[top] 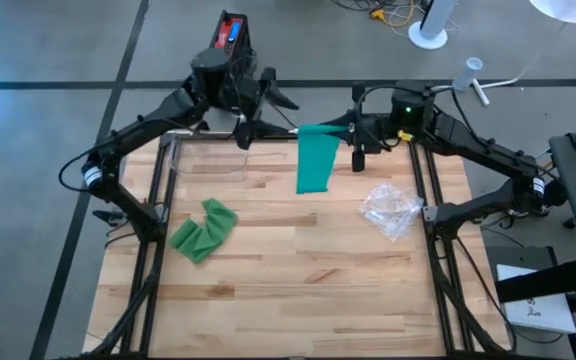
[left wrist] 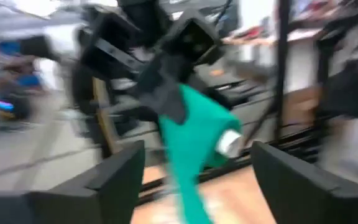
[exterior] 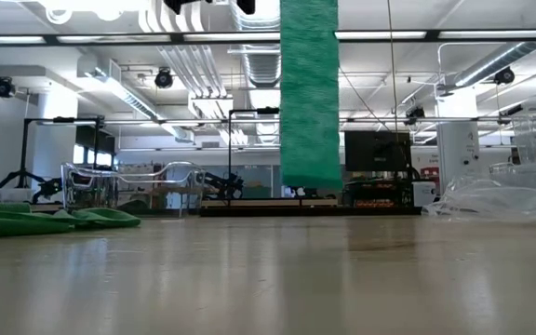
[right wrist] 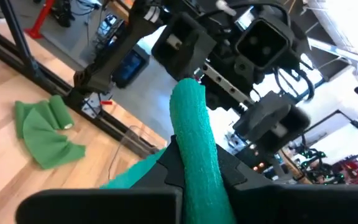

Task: Roll bandage
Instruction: Roll the blue bandage

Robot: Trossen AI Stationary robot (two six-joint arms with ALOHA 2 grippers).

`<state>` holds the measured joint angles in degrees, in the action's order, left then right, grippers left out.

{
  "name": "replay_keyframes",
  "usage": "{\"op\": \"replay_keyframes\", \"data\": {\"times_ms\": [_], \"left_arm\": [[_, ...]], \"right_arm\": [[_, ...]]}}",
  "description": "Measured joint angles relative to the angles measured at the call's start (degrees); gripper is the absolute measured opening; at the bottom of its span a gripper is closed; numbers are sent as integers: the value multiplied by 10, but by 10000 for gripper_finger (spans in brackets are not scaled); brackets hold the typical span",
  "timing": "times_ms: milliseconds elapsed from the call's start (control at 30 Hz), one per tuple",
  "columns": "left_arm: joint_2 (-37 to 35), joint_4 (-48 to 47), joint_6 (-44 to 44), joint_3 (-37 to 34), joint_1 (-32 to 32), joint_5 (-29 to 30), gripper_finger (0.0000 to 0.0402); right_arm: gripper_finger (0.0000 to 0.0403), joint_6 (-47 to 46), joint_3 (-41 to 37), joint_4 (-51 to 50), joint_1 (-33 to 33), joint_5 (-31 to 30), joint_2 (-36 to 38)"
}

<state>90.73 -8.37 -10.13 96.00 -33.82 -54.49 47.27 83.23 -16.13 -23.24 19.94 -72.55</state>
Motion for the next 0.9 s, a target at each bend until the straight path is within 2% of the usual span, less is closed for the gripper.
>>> {"op": "replay_keyframes", "data": {"times_ms": [133, 300, 433, 700, 900], "left_arm": [[27, 2, 90, 17, 1, -24, 323], [62, 1, 212, 43, 0, -86, 344], [70, 23, 277, 48, 0, -92, 354], [71, 41, 318, 49, 3, -75, 361], [71, 38, 339, 47, 3, -59, 346]], "right_arm": [[18, 39, 0, 2, 1, -5, -2], [18, 88, 0, 4, 7, -34, -12], [18, 126, -1, 8, 10, -51, -13], [18, 183, -1, 6, 11, -92, -19], [18, 204, -1, 14, 11, -97, -23]]}}
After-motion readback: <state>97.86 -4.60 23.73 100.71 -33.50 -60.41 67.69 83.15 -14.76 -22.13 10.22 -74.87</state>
